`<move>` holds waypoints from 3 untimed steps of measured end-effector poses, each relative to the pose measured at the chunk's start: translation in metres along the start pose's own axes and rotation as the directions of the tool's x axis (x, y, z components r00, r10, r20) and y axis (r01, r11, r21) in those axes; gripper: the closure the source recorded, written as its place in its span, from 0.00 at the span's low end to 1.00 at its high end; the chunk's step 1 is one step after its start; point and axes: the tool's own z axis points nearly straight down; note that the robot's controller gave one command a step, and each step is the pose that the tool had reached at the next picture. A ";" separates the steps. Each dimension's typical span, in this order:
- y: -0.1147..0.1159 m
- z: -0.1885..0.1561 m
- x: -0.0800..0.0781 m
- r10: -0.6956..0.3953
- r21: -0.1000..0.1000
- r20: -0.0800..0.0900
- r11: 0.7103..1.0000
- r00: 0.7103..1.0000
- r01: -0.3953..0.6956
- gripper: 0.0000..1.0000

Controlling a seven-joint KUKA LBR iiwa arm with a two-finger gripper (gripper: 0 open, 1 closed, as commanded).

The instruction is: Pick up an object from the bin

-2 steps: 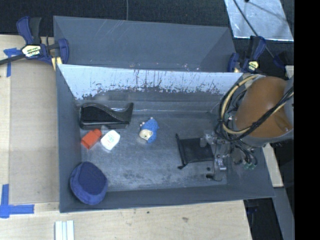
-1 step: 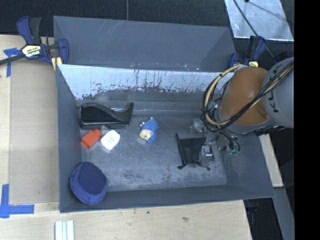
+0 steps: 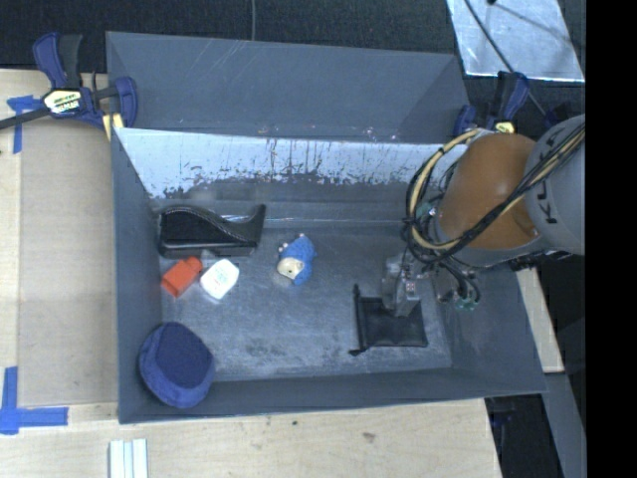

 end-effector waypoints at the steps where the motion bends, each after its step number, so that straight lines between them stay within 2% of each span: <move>1: 0.000 0.000 0.000 0.000 0.000 0.000 1.000 1.000 0.000 0.00; 2: -0.019 0.004 0.059 -0.017 0.000 -0.007 1.000 1.000 0.017 0.00; 3: -0.017 0.003 0.056 -0.020 0.000 -0.001 1.000 1.000 0.020 1.00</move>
Offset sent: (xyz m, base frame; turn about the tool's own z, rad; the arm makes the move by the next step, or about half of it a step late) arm 0.0000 0.0000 0.0000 0.0000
